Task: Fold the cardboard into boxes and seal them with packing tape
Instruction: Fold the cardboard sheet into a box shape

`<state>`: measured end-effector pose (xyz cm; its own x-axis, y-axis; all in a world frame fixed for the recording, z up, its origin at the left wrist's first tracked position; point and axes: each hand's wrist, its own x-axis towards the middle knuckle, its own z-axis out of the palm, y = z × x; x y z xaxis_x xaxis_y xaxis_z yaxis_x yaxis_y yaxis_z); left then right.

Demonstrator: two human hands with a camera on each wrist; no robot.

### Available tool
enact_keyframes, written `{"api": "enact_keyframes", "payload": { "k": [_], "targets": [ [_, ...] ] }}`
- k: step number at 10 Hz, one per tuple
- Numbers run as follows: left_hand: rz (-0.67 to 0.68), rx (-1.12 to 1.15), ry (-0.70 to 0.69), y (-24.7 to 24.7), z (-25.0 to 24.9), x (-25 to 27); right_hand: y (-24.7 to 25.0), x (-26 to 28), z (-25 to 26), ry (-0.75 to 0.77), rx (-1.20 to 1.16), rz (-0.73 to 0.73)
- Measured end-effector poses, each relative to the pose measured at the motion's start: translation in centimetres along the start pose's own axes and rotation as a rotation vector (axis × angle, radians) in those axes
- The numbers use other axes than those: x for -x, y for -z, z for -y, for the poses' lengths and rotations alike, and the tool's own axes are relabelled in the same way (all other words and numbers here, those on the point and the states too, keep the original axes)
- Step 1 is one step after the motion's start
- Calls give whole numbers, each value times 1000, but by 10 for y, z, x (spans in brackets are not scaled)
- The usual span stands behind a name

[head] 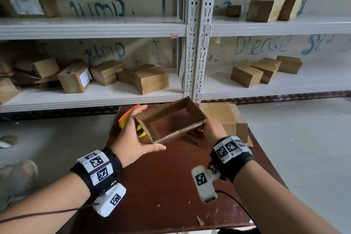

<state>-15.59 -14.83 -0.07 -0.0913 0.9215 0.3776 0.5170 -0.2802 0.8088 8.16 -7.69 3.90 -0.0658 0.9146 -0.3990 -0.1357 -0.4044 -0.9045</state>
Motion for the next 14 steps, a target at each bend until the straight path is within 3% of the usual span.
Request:
{"api": "enact_keyframes", "payload": {
  "k": [1, 3, 7, 9, 11, 12, 14],
  "targets": [
    [52, -50, 4, 4, -8, 8, -3, 11, -2, 36, 148, 68],
    [225, -54, 16, 21, -16, 15, -5, 18, -7, -30, 422, 230],
    [87, 89, 189, 11, -43, 29, -24, 34, -15, 68, 221, 129],
    [190, 286, 232, 13, -39, 43, -20, 53, -27, 15, 140, 134],
    [93, 633, 225, 8, -37, 44, -21, 50, -39, 6, 21, 83],
    [-15, 913, 378, 1, -36, 39, -27, 38, -41, 33, -15, 34],
    [-156, 944, 469, -1, -18, 24, -45, 23, -48, 32, -23, 19]
  ]
}}
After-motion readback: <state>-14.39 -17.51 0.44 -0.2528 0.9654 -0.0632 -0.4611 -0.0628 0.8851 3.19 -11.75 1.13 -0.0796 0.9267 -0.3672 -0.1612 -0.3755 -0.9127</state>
